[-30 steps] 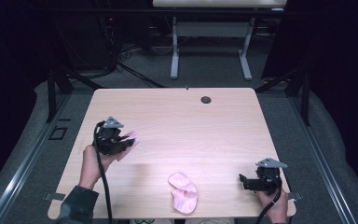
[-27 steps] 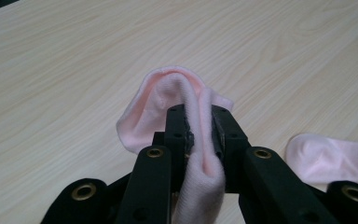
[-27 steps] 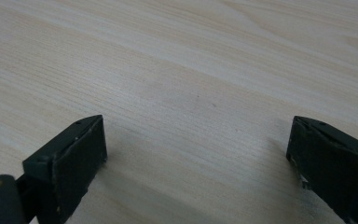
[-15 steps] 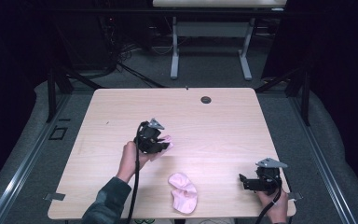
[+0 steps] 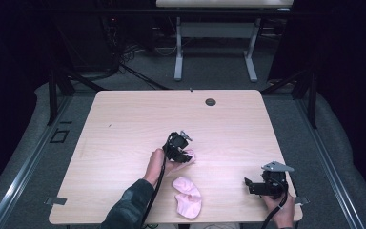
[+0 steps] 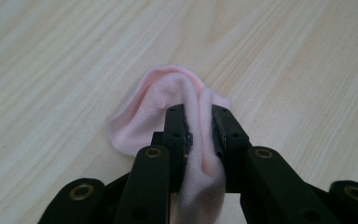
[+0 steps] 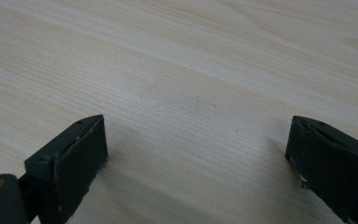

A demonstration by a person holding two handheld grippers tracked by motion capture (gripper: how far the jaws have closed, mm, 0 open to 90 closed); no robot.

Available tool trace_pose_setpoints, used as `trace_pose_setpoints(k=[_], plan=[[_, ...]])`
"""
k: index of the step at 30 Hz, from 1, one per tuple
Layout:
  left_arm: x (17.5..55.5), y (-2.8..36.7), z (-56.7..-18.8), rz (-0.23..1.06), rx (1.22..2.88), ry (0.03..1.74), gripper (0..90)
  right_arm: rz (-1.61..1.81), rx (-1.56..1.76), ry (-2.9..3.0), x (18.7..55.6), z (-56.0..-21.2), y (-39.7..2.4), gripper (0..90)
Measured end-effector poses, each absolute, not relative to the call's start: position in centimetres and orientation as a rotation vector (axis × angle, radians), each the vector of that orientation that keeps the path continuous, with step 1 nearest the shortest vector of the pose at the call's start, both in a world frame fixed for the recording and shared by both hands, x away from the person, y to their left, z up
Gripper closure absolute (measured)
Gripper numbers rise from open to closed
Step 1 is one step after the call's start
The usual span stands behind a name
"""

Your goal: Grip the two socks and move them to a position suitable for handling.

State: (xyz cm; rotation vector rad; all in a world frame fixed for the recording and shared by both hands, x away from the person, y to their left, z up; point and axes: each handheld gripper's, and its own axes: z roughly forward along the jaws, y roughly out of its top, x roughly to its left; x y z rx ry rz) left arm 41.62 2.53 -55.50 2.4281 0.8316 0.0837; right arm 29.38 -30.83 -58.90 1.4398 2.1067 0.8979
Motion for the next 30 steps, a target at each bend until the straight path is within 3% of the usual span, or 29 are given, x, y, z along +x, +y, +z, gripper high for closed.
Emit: trace_pose_setpoints(k=[2, 8, 13, 23, 30], plan=[[41.7, 2.4, -55.7, 0.08, 2.423, 0.83, 75.7, 0.899, 1.44, 2.106, 29.4, -58.9, -30.8, 4.9], [41.7, 3.0, -55.1, 0.079, 2.4, 0.816, 37.9, 0.9, 1.438, 2.108, 29.4, -58.9, -30.8, 5.2], [41.0, 4.6, -53.9, 0.099, 2.342, 0.832, 20.5, 0.899, 1.437, 2.109, 29.4, -58.9, -30.8, 5.4], [38.1, 7.9, -52.3, 0.186, 2.336, 0.828, 5.8, 0.901, 1.432, 2.117, 29.4, -58.8, -30.8, 5.9], [35.1, 11.7, -52.6, 0.245, 2.285, 0.889, 0.2, 0.88, 1.445, 2.119, 29.5, -58.8, -30.8, 2.4]])
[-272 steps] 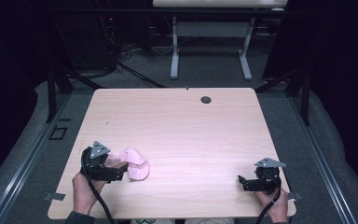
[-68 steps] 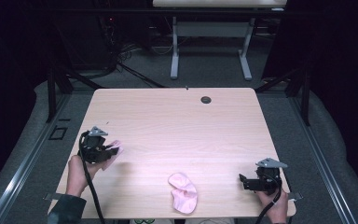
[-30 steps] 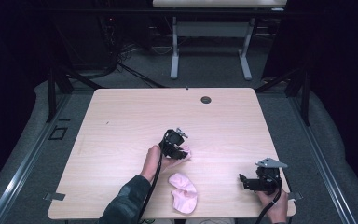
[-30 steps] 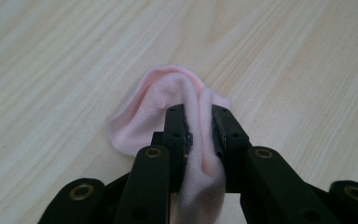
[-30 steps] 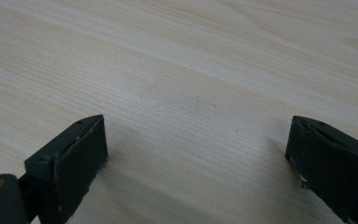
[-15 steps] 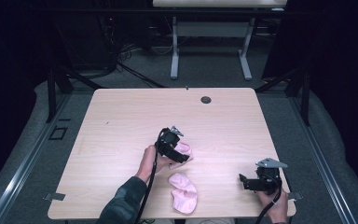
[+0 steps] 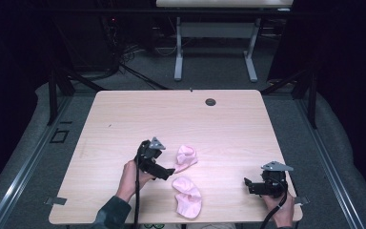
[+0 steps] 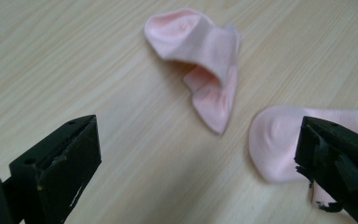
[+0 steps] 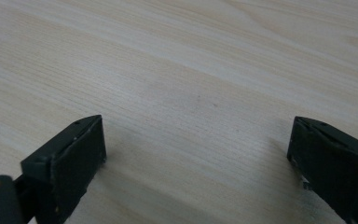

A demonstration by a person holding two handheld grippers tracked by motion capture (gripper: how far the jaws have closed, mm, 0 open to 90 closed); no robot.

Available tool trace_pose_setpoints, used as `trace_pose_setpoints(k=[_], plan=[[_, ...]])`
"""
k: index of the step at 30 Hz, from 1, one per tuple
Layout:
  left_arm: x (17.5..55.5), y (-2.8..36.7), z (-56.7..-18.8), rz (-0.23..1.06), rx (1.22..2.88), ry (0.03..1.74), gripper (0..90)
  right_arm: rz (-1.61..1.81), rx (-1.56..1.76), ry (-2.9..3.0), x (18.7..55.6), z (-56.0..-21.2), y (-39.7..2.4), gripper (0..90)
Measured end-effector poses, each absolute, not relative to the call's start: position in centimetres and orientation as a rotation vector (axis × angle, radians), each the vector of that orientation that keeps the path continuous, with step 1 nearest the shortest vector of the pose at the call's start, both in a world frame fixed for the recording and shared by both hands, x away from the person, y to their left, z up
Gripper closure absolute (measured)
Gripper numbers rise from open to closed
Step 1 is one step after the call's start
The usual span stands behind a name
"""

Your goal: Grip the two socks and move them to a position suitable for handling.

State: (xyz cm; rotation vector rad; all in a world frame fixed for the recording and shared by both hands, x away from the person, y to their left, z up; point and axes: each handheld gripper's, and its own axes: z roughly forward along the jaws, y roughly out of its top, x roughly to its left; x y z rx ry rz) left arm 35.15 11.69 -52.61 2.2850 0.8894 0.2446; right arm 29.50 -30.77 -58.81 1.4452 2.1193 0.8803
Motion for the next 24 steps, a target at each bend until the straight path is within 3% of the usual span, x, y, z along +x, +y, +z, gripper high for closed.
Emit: trace_pose_setpoints(k=[14, 24], plan=[[29.6, 19.4, -54.7, 0.379, 2.114, 1.085, 0.1, 0.954, 1.471, 2.143, 28.8, -57.0, -29.6, 0.0], [28.5, 20.6, -55.7, 0.355, 2.067, 1.143, 0.1, 1.003, 1.328, 2.268, 27.5, -54.0, -25.0, 0.0]])
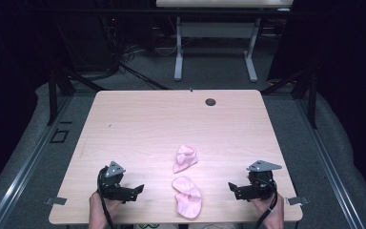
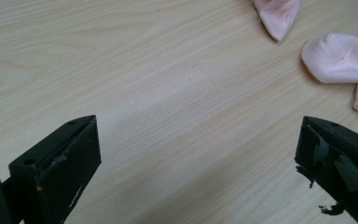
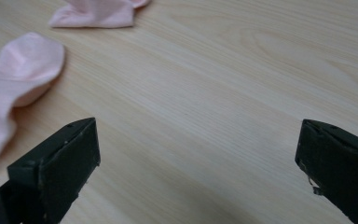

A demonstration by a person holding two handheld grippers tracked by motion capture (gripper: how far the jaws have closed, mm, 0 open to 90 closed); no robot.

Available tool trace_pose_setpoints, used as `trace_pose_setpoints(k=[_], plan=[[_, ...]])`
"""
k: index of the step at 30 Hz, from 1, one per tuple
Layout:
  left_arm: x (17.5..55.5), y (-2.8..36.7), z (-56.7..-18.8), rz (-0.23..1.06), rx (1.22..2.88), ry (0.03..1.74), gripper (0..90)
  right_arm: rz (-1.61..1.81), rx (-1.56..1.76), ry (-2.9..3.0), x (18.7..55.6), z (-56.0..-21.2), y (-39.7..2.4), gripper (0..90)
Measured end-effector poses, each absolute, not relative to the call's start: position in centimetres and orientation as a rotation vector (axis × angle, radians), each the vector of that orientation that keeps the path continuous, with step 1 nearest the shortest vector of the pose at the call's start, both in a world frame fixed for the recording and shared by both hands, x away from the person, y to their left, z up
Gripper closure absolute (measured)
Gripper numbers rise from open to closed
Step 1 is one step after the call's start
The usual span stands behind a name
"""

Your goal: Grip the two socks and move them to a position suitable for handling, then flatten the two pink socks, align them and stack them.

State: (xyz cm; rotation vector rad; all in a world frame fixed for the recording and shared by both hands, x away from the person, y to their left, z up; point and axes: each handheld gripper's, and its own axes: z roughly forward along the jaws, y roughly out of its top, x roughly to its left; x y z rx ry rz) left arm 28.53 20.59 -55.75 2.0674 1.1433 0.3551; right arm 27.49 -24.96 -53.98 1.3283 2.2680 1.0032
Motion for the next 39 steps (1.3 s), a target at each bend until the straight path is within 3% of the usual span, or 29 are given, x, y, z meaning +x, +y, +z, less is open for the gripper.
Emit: trace_pose_setpoints(k=[16, 22, 30, 39], plan=[[28.0, 20.4, -57.1, 0.371, 2.036, 1.182, 0.0, 0.981, 1.151, 2.47, 25.9, -52.2, -18.0, 1.4], [28.1, 20.3, -57.4, 0.361, 2.043, 1.186, 0.0, 0.989, 1.045, 2.544, 25.1, -51.8, -14.8, 9.1], [28.2, 20.3, -57.5, 0.357, 2.051, 1.19, 0.0, 1.013, 0.909, 2.665, 23.7, -52.3, -10.0, 28.4], [28.1, 20.4, -57.6, 0.351, 2.049, 1.19, 0.0, 0.898, 0.863, 2.762, 23.9, -54.7, -7.2, 31.5]])
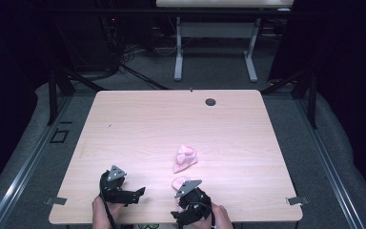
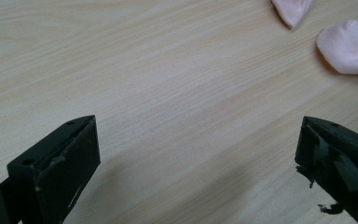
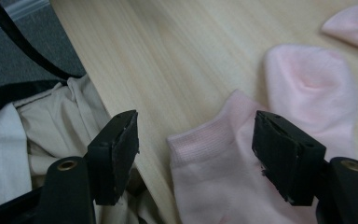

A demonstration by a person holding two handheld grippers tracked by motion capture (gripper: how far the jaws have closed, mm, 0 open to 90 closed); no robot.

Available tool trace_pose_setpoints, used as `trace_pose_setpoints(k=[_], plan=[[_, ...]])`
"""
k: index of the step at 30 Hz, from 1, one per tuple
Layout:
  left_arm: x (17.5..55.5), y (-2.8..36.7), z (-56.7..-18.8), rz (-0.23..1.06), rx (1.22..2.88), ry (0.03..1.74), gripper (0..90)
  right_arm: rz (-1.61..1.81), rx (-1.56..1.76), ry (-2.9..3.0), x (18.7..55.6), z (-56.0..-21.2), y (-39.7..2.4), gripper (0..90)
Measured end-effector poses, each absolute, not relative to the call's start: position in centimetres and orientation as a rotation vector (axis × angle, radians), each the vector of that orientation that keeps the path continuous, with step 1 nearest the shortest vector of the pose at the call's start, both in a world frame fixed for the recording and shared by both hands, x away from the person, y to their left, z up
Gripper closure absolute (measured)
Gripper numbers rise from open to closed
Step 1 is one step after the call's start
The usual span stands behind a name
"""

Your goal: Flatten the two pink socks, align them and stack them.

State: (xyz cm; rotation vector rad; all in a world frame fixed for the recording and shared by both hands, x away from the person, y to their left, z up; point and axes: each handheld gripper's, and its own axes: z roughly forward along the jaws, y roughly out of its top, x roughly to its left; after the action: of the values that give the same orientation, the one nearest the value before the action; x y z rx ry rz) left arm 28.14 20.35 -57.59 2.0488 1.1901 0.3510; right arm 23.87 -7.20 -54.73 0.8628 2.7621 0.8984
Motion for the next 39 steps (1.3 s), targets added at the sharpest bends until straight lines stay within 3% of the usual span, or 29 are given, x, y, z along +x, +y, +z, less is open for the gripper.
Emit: trace_pose_setpoints(k=[3, 7, 8, 11, 28, 39], plan=[[28.1, 20.2, -57.7, 0.349, 2.062, 1.185, 0.0, 0.836, 0.858, 2.775, 23.9, -55.7, -6.7, 39.1], [28.1, 20.1, -57.6, 0.35, 2.059, 1.179, 0.0, 0.788, 0.872, 2.753, 24.0, -56.0, -6.8, 68.5], [28.1, 20.1, -57.5, 0.352, 2.062, 1.174, 0.0, 0.788, 0.872, 2.753, 24.0, -56.0, -6.8, 68.5], [27.9, 19.9, -57.6, 0.353, 2.063, 1.166, 0.0, 0.819, 0.903, 2.739, 24.2, -56.0, -7.4, 79.9], [27.1, 15.2, -56.8, 0.39, 2.066, 0.987, 1.4, 1.34, 1.148, 2.513, 25.8, -50.5, -13.4, 81.3], [25.8, 9.6, -56.6, 0.38, 2.105, 0.767, 5.8, 1.412, 1.201, 2.4, 26.6, -48.9, -14.1, 81.2]])
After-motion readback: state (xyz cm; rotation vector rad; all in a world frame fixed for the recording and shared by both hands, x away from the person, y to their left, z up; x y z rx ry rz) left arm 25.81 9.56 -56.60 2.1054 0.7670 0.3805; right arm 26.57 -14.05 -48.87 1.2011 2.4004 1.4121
